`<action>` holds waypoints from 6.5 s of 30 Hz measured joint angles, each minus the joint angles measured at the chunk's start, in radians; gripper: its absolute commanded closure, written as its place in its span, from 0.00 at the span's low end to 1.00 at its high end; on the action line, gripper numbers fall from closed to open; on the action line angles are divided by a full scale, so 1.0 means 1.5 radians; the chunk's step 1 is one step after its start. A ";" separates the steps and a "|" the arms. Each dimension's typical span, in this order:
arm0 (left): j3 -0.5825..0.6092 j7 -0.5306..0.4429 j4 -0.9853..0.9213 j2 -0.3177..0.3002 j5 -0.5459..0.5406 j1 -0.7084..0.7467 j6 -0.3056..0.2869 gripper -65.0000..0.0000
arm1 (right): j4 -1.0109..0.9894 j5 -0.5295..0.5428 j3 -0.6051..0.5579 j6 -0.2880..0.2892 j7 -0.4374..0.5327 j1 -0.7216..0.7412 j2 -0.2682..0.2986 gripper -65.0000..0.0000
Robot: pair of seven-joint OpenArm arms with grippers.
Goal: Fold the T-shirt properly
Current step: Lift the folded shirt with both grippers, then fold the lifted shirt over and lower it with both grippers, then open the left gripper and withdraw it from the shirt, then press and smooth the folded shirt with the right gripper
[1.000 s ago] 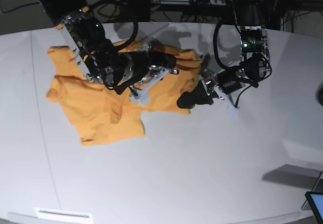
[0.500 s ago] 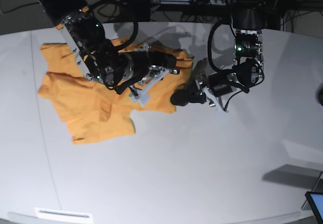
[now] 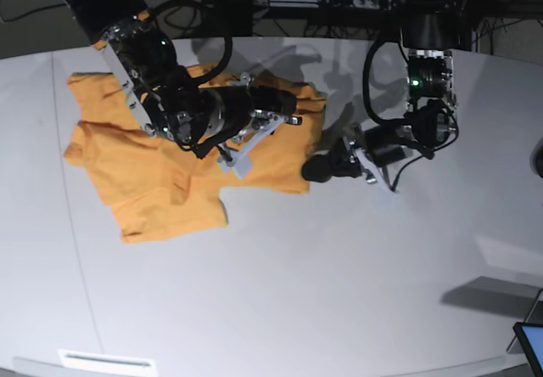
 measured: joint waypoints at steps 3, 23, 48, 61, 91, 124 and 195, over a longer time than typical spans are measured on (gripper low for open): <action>-0.064 0.002 0.049 -0.006 -0.008 0.010 0.000 1.00 | 0.000 -0.001 0.000 0.000 0.002 0.000 0.002 0.89; -0.341 0.140 0.066 -0.052 -0.009 0.016 0.051 1.00 | 0.000 -0.003 0.000 0.000 0.005 0.001 0.014 0.89; -0.205 0.129 0.166 0.122 0.049 -0.177 0.138 1.00 | 0.000 -0.050 0.001 0.000 0.006 -0.026 0.032 0.89; 0.011 0.001 0.132 0.155 0.187 -0.197 0.140 1.00 | 0.000 -0.116 0.001 0.000 0.005 -0.055 0.034 0.89; 0.339 -0.169 -0.060 0.189 0.258 -0.217 0.148 1.00 | 0.049 -0.121 0.215 0.000 0.003 -0.122 0.068 0.89; 0.557 -0.166 0.083 0.156 0.249 -0.195 0.148 1.00 | -0.018 -0.116 0.500 0.000 0.038 -0.128 0.089 0.89; 0.101 -0.126 0.109 -0.050 0.282 -0.090 0.138 0.66 | 0.127 -0.115 0.300 0.285 0.065 -0.049 0.091 0.94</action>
